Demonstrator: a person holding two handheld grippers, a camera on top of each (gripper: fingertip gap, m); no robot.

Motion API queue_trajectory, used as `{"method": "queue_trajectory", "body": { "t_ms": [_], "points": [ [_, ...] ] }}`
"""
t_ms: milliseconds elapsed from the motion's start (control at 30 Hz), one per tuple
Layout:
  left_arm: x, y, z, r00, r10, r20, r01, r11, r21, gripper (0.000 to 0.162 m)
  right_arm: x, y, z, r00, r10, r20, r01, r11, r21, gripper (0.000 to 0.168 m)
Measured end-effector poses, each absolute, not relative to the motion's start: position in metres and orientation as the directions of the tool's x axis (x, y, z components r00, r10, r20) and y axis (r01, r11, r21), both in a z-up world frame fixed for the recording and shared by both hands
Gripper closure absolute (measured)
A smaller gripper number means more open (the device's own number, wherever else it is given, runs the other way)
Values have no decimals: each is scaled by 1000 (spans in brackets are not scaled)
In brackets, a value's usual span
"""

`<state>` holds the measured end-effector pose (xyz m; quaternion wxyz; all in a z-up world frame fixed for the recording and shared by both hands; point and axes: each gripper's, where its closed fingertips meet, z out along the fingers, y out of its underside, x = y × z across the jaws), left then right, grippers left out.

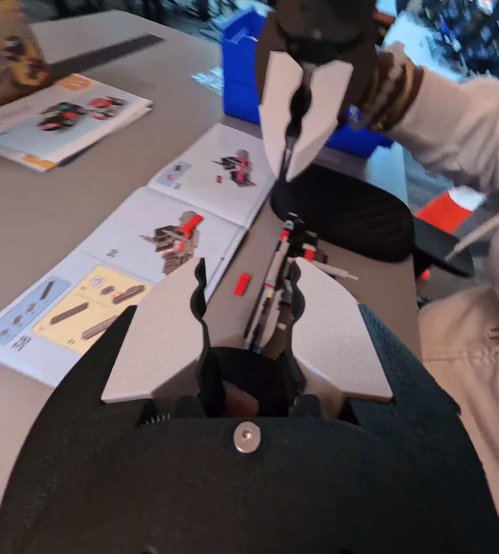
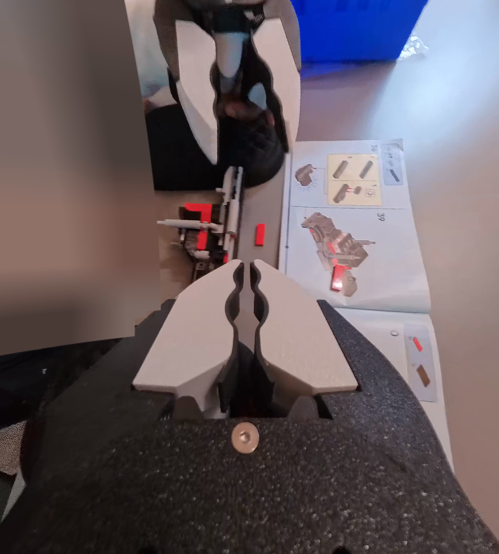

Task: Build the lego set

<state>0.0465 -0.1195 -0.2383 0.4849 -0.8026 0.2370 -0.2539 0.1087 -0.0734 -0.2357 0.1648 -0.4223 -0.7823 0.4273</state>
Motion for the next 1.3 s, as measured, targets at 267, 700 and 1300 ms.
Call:
{"method": "queue_trajectory", "body": {
  "t_ms": [267, 700, 1300],
  "points": [
    [15, -107, -229, 814, -484, 322, 119, -403, -908, 121, 74, -93, -276, -666, 724, -180, 609, 390, -691, 158],
    [22, -108, -238, 791, -512, 334, 80, -455, -887, 123, 57, -107, -307, -705, 698, -125, 626, 530, -573, 160],
    [62, -128, -246, 692, -712, 121, -234, -380, -895, 111, 108, -72, -257, -525, 851, -12, 601, 361, -713, 159]
  ]
}}
